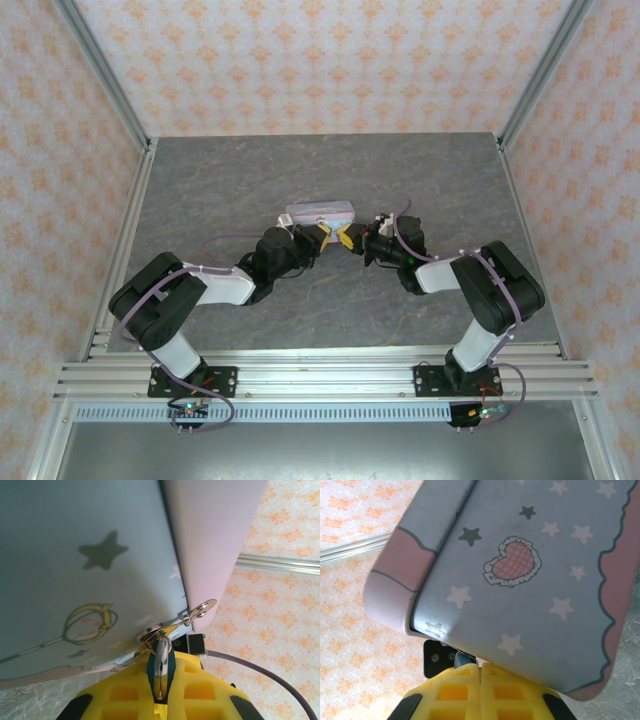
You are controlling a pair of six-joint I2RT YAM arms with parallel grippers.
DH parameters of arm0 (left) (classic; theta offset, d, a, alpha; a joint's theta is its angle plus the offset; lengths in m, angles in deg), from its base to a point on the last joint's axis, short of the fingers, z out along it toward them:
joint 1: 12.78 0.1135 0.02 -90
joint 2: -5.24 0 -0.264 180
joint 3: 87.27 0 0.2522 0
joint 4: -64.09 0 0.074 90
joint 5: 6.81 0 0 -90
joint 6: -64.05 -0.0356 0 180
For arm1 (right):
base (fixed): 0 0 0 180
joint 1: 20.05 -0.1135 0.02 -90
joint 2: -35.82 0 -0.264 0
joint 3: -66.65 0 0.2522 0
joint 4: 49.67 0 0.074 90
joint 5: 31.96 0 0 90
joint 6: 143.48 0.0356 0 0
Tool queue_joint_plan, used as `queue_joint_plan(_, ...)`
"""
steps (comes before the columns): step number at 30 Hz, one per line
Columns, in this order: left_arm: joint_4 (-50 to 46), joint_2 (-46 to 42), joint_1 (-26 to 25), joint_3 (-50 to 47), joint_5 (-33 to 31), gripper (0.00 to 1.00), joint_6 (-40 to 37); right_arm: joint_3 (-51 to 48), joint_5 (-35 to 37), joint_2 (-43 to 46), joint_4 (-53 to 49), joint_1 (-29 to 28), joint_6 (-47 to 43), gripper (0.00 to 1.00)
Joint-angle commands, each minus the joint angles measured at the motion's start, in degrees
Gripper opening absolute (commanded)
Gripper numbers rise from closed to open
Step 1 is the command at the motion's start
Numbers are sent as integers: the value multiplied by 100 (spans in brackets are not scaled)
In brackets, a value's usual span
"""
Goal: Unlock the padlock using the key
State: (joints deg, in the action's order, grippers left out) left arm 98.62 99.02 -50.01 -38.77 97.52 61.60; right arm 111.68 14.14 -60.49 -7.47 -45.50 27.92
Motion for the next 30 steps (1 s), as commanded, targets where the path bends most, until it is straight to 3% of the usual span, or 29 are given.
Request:
queue_joint_plan(1,240,-26,-328,94,790,0,-18,206,198,-33,377,-13,-97,0)
queue_joint_plan(18,266,-19,-346,140,705,0,113,11,750,943,-1017,-455,-1573,0)
queue_joint_plan(30,304,98,-367,138,644,0,129,372,519,930,-837,-1012,-1799,0)
